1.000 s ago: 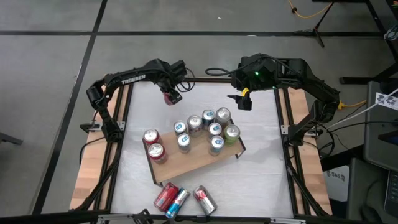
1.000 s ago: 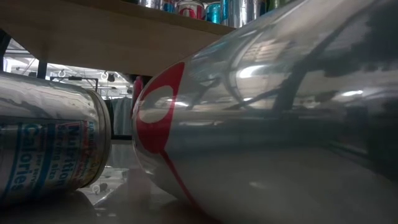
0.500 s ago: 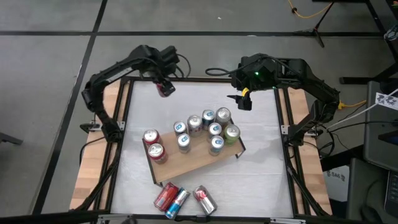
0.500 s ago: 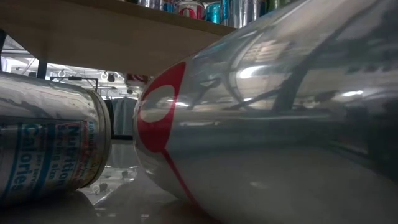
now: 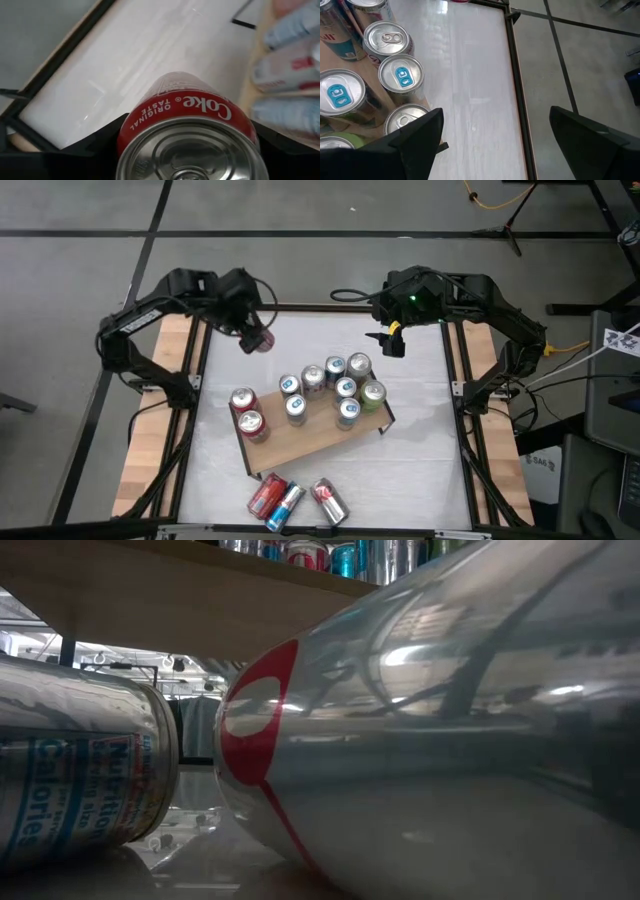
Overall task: Place canned beverage on shelf
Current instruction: Put the red white soda can on the shelf
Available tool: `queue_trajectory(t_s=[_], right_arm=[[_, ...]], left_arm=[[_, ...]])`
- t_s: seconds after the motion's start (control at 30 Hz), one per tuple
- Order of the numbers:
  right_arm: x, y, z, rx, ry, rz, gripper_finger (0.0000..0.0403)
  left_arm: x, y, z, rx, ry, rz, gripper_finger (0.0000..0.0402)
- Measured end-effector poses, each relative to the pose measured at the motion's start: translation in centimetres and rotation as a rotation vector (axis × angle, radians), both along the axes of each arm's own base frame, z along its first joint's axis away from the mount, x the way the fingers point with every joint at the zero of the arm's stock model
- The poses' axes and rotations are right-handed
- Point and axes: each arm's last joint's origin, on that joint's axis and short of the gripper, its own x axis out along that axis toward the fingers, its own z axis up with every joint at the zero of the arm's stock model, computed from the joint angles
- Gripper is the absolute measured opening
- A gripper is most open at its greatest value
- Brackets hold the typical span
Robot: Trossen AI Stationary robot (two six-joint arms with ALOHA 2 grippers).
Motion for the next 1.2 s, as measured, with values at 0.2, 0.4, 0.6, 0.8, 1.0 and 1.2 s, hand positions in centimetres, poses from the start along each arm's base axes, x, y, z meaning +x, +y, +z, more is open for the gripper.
queue_trajectory(t_s=[0.2,0.4,0.6,0.8,1.0,1.2], right_arm=[[0.0,0.0,0.0,0.000,0.000,0.000,0.0356],[0.0,0.0,0.0,0.000,-0.001,0.000,0.0356],[0.0,0.0,0.0,0.000,-0.001,0.000,0.0356],[0.0,0.0,0.0,0.000,-0.001,0.000,0.0356],[0.0,0.0,0.0,0.000,-0.001,0.000,0.0356],[0.0,0.0,0.0,0.000,-0.001,0.000,0.0356]], left_arm=[[1.0,-2.2,-0.2,-0.031,-0.010,-0.034,0.0284],[1.3,-3.7,-0.2,-0.069,-0.028,-0.013,0.0285],[1.5,-4.9,-0.2,-0.101,-0.036,0.020,0.0286],[2.0,-6.1,-0.5,-0.106,-0.035,0.063,0.0287],[3.7,-7.3,-1.7,-0.121,0.022,0.033,0.0287],[4.6,-8.1,-2.5,-0.127,0.071,0.012,0.0287]])
